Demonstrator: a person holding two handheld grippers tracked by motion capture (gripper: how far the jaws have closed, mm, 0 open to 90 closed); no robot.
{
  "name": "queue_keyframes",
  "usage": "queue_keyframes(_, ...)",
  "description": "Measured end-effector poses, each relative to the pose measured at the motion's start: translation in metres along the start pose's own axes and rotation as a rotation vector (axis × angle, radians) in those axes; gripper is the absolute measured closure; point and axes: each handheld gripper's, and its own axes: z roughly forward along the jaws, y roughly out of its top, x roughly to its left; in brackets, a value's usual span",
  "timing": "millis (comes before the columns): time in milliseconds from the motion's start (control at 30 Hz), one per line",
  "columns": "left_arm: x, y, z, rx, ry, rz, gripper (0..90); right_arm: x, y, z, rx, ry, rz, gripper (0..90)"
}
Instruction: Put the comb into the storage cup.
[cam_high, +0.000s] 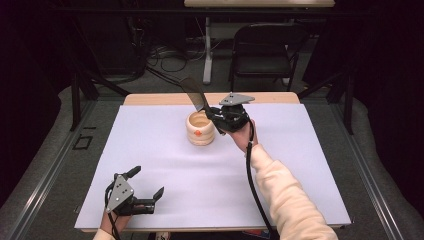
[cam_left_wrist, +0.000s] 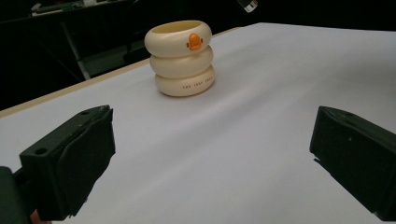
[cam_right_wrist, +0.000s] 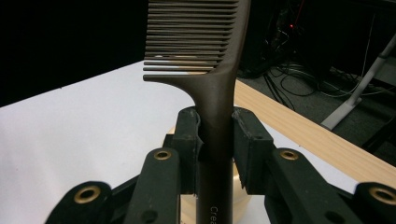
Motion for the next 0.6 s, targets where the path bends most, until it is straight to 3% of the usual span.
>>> queue_keyframes(600, -0.0006, 0.0000, 0.0001, 0.000, -0.002, -0.001, 0.2, -0.0004, 0.0104, 0.0040, -0.016, 0.011, -0.014, 72.7)
